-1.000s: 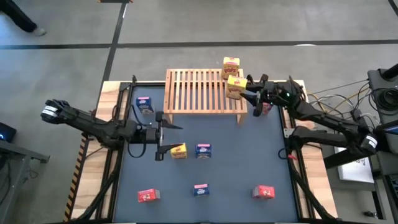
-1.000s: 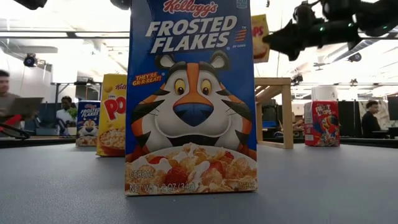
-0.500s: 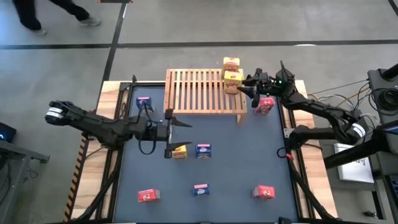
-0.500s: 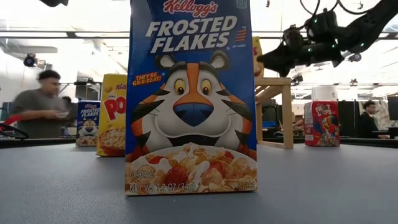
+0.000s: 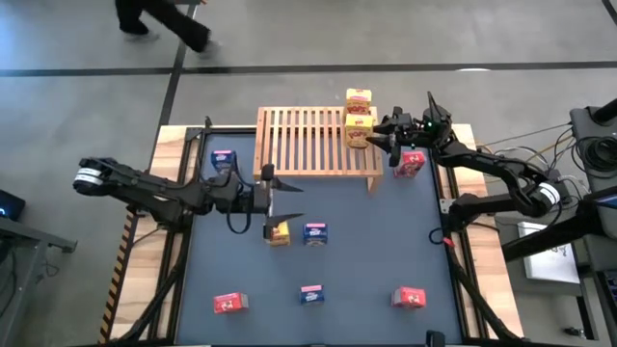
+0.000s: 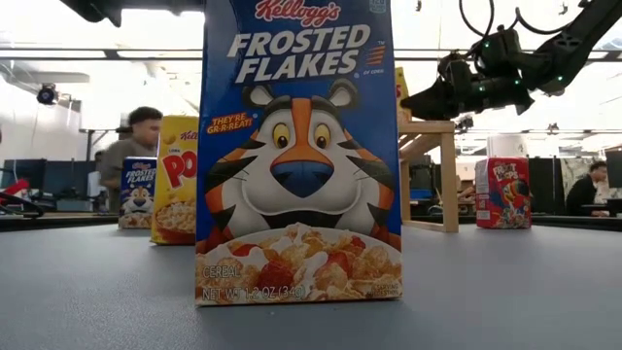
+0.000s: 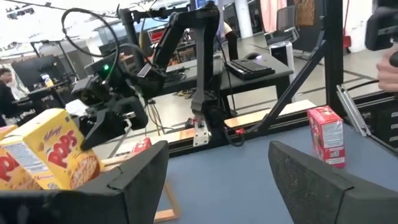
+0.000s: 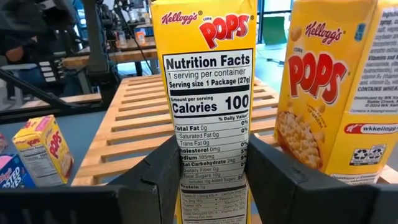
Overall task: Stack cereal on shelf
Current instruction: Put the left yellow cereal box on the shelf aligned with the other yellow cereal box, then put the yellow cereal box on the shelf aligned with the other yellow cereal boxes
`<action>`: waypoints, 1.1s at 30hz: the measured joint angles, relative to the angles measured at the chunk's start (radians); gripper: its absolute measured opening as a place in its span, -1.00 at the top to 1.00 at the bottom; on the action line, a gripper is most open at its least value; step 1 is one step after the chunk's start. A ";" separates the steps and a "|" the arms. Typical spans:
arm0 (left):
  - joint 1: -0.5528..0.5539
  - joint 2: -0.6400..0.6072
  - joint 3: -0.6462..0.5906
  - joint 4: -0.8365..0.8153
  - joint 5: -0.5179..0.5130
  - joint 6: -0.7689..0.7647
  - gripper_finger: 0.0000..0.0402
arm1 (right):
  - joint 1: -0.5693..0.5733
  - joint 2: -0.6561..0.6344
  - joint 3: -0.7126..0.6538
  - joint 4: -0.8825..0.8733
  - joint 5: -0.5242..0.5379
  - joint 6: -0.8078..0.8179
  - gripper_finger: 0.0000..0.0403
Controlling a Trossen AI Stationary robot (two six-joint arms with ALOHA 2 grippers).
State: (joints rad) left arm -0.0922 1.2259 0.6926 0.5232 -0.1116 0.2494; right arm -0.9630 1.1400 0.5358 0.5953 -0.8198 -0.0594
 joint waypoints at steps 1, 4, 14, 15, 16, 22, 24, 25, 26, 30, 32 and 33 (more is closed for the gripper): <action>0.008 -0.001 -0.001 -0.002 0.006 -0.003 -0.28 | 0.000 0.000 0.000 0.001 0.000 -0.004 0.23; 0.029 0.003 -0.002 0.000 0.034 -0.007 -0.24 | 0.000 0.000 0.000 0.001 0.000 -0.008 0.17; 0.058 0.016 -0.003 -0.013 0.053 -0.022 -0.18 | 0.000 -0.007 -0.001 -0.004 0.008 -0.004 -0.07; 0.058 0.016 -0.003 -0.019 0.053 -0.024 -0.18 | 0.000 -0.014 -0.001 -0.009 0.008 -0.003 -0.08; 0.058 0.016 -0.003 -0.024 0.053 -0.026 -0.18 | 0.000 -0.021 -0.001 -0.014 0.008 -0.001 -0.09; 0.059 0.016 -0.003 -0.049 0.053 -0.037 -0.18 | -0.008 -0.096 -0.001 -0.061 0.010 0.007 -0.16; 0.061 0.016 -0.003 -0.057 0.053 -0.038 -0.18 | -0.017 -0.132 -0.001 -0.097 0.012 0.006 -0.17; 0.064 0.015 -0.003 -0.064 0.053 -0.040 -0.18 | -0.022 -0.153 -0.001 -0.119 0.017 0.005 -0.18; 0.068 0.012 -0.003 -0.076 0.053 -0.044 -0.18 | -0.027 -0.176 -0.001 -0.144 0.027 0.005 -0.18; 0.086 -0.008 -0.003 -0.143 0.052 -0.072 -0.18 | -0.033 -0.282 -0.001 -0.275 0.090 -0.020 -0.17; 0.094 -0.016 -0.003 -0.195 0.052 -0.090 -0.18 | -0.032 -0.341 -0.001 -0.338 0.112 -0.041 -0.17; 0.097 -0.019 0.000 -0.231 0.052 -0.101 -0.18 | -0.032 -0.370 -0.001 -0.365 0.113 -0.046 -0.17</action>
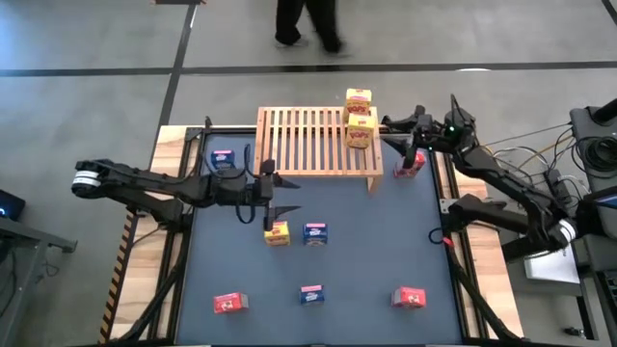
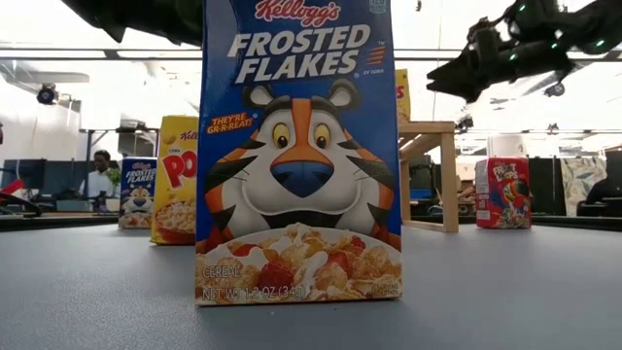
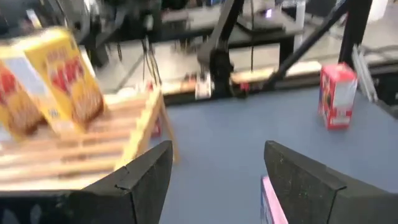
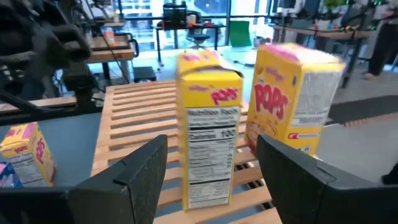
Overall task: Stack cereal on shelf
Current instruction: Put the yellow cereal box on the shelf aligned with the other yellow cereal boxes
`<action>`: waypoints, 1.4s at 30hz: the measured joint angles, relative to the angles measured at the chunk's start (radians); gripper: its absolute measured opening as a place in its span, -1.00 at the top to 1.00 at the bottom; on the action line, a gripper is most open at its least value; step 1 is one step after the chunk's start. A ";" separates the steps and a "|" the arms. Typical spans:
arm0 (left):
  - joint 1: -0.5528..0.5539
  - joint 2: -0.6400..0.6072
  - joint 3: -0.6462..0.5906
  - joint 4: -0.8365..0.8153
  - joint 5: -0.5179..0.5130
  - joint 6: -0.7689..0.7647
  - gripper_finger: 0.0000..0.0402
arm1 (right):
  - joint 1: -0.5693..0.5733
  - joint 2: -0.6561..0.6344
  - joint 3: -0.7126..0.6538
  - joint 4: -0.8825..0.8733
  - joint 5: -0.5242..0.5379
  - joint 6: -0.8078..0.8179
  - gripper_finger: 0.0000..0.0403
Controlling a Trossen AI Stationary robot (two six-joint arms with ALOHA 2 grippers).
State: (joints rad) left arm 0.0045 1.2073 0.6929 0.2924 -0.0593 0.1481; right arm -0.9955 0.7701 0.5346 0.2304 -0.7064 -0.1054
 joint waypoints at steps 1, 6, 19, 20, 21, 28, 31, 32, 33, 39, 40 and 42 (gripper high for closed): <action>0.000 -0.001 0.005 -0.033 -0.001 -0.011 -0.18 | 0.000 -0.028 0.000 -0.023 0.000 0.003 -0.17; 0.000 0.011 0.041 -0.175 -0.001 -0.074 -0.18 | 0.024 -0.162 -0.010 -0.069 -0.008 0.086 -0.16; -0.010 0.064 0.177 -0.519 0.043 -0.110 -0.18 | 0.280 -0.375 -0.056 -0.096 -0.008 0.134 -0.17; -0.013 0.065 0.178 -0.535 0.052 -0.118 -0.18 | 0.295 -0.380 -0.056 -0.100 -0.005 0.134 -0.17; -0.017 0.065 0.179 -0.551 0.055 -0.127 -0.18 | 0.308 -0.382 -0.056 -0.101 -0.002 0.134 -0.17; -0.055 0.062 0.174 -0.650 0.078 -0.227 -0.18 | 0.351 -0.374 -0.056 -0.099 -0.001 0.134 -0.17; -0.088 0.062 0.174 -0.660 0.078 -0.259 -0.18 | 0.351 -0.363 -0.057 -0.123 0.026 0.132 -0.17; -0.097 0.062 0.174 -0.660 0.078 -0.262 -0.18 | 0.352 -0.362 -0.057 -0.126 0.035 0.131 -0.16; -0.105 0.062 0.174 -0.661 0.078 -0.265 -0.18 | 0.352 -0.357 -0.058 -0.126 0.044 0.131 -0.16; -0.123 0.062 0.173 -0.677 0.045 -0.326 -0.25 | 0.352 -0.335 -0.064 -0.127 0.052 0.121 -0.16; -0.123 0.062 0.173 -0.675 0.044 -0.336 -0.29 | 0.352 -0.331 -0.065 -0.128 0.052 0.120 -0.16; -0.124 0.064 0.173 -0.666 0.043 -0.351 -0.37 | 0.352 -0.327 -0.067 -0.128 0.053 0.120 -0.15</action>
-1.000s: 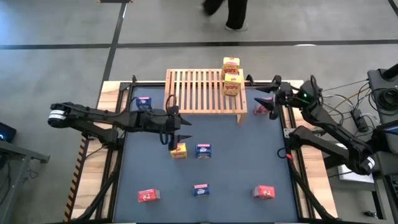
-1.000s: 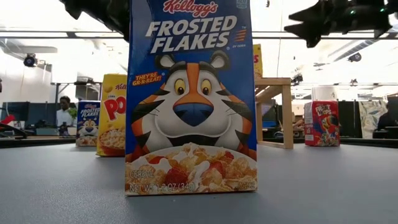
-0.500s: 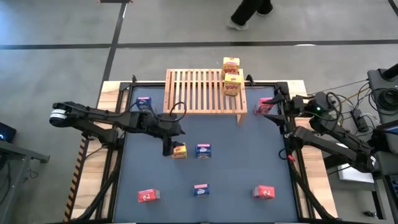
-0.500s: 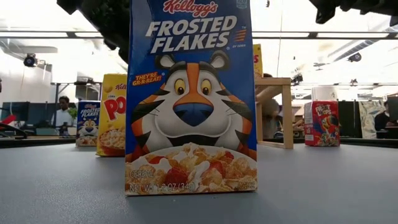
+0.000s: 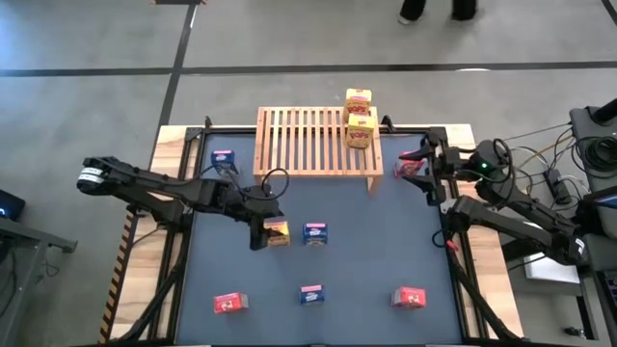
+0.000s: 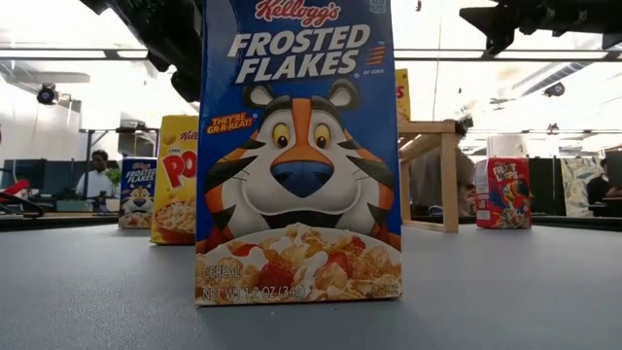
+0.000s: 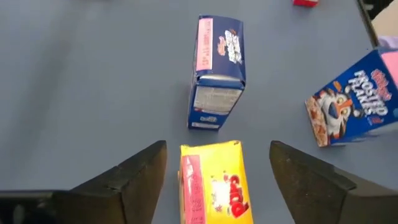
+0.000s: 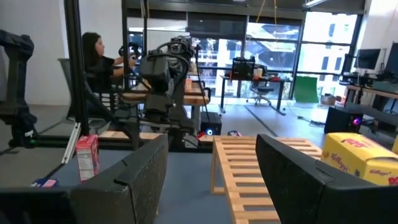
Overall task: Stack cereal on shelf
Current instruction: Put the yellow cereal box on the shelf aligned with the other yellow cereal boxes
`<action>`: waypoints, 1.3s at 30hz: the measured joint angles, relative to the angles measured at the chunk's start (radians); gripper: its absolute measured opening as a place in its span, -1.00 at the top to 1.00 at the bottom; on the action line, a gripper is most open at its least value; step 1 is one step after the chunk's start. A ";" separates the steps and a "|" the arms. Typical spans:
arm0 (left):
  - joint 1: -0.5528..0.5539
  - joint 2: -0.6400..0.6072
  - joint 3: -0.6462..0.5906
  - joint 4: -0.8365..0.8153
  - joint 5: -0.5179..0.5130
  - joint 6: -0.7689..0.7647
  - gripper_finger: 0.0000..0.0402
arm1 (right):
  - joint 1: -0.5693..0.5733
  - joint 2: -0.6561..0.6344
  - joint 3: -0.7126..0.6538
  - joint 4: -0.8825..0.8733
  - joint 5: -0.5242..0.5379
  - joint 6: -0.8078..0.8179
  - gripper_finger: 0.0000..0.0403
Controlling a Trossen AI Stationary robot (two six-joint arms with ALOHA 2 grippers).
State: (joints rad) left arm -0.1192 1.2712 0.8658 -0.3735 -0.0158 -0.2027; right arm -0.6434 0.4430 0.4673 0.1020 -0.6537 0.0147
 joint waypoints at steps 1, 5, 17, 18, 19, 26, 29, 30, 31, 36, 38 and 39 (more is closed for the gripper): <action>0.000 0.001 0.000 -0.004 0.000 -0.001 -0.42 | 0.000 0.003 -0.001 0.000 0.000 0.000 -0.15; 0.000 0.022 -0.009 -0.032 -0.001 -0.002 -0.59 | 0.000 0.004 -0.012 0.000 0.000 0.001 -0.15; 0.001 0.122 -0.010 -0.067 -0.001 -0.025 -0.66 | 0.000 0.005 -0.028 0.000 0.003 0.001 -0.15; 0.001 0.128 -0.010 -0.069 -0.001 -0.024 -0.63 | 0.000 0.005 -0.028 0.000 0.003 0.001 -0.14; 0.001 0.133 -0.010 -0.072 -0.001 -0.023 -0.60 | 0.000 0.005 -0.028 0.000 0.004 0.001 -0.14; 0.001 0.137 -0.010 -0.072 -0.001 -0.016 -0.32 | 0.000 0.005 -0.031 0.000 0.011 0.003 -0.14; 0.001 0.134 -0.010 -0.072 0.000 -0.012 -0.17 | 0.000 0.005 -0.033 0.000 0.012 0.004 -0.15; 0.001 0.134 -0.010 -0.074 0.000 -0.011 -0.12 | 0.000 0.005 -0.034 0.000 0.019 0.004 -0.15; 0.001 0.134 -0.010 -0.077 0.000 -0.005 -0.08 | 0.000 0.005 -0.036 0.000 0.026 0.004 -0.15; 0.001 0.130 -0.010 -0.080 0.000 0.011 0.13 | 0.000 0.005 -0.046 0.000 0.030 0.003 -0.15; 0.002 0.119 -0.010 -0.081 0.000 0.021 0.19 | 0.000 0.005 -0.047 0.000 0.030 0.003 -0.15; 0.003 0.111 -0.010 -0.080 0.000 0.026 0.21 | 0.000 0.005 -0.047 0.000 0.030 0.003 -0.15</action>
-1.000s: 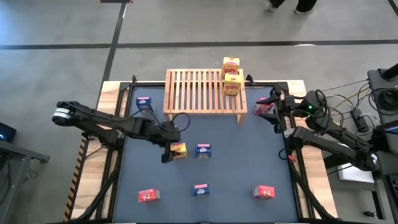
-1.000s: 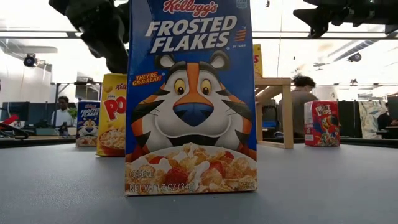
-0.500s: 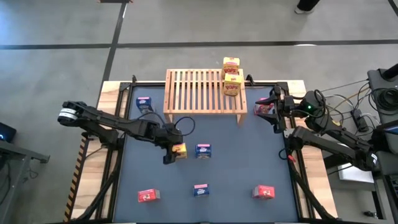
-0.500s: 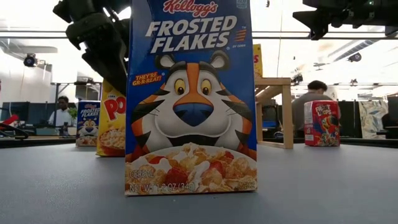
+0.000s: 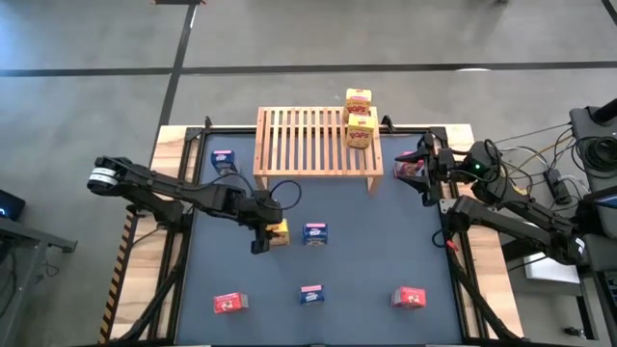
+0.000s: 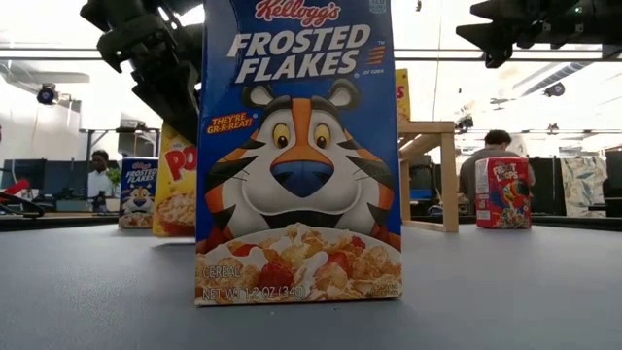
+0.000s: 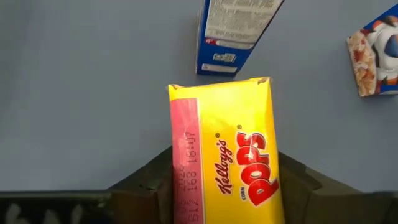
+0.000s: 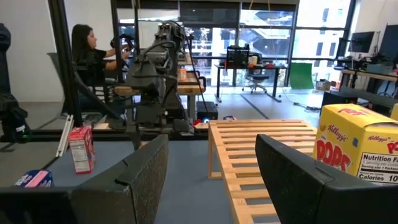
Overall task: Stack cereal on shelf
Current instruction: Put the yellow cereal box on the shelf aligned with the other yellow cereal boxes
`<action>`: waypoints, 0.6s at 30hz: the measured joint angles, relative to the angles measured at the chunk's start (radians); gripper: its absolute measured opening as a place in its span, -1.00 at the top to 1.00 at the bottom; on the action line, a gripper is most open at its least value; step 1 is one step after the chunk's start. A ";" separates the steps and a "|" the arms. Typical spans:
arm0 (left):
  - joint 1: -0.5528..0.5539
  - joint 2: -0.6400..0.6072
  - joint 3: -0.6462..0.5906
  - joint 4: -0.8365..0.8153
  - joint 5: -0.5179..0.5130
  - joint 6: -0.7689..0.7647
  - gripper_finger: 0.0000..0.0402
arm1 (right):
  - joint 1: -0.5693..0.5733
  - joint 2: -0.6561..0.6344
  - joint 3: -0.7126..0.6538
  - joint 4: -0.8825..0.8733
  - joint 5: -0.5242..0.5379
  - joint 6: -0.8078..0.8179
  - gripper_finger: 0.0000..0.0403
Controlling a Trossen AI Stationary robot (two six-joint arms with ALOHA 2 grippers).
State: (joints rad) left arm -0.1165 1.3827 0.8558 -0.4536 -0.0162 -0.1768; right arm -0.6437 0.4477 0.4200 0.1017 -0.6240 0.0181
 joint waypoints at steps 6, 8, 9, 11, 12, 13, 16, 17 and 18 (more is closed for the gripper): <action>0.000 -0.049 0.035 -0.024 -0.001 0.016 0.29 | 0.000 0.000 0.000 0.000 0.000 0.000 -0.15; 0.000 -0.060 0.058 -0.030 -0.001 0.040 0.29 | 0.000 0.000 0.000 0.000 0.000 0.000 -0.15; 0.000 -0.062 0.074 -0.035 -0.001 0.056 0.29 | 0.000 0.000 0.000 0.000 0.000 0.000 -0.15; 0.000 -0.063 0.110 -0.047 -0.011 0.095 0.29 | 0.000 0.000 0.000 0.000 0.000 0.008 -0.15; 0.000 -0.063 0.131 -0.054 -0.025 0.113 0.29 | 0.000 0.000 0.000 0.000 0.000 0.009 -0.15; 0.000 -0.063 0.153 -0.061 -0.036 0.131 0.29 | 0.000 0.000 0.000 0.000 -0.001 0.016 -0.15; 0.010 -0.062 0.219 -0.101 -0.051 0.190 0.29 | 0.000 0.000 -0.003 0.000 -0.001 0.035 -0.15; 0.015 -0.062 0.240 -0.121 -0.052 0.210 0.29 | 0.000 0.000 -0.005 0.000 -0.001 0.036 -0.15; 0.023 -0.062 0.261 -0.137 -0.053 0.225 0.29 | 0.000 0.000 -0.008 0.000 -0.001 0.036 -0.15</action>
State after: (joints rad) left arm -0.0936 1.3209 1.1167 -0.5903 -0.0689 0.0485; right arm -0.6435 0.4477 0.4120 0.1019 -0.6247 0.0540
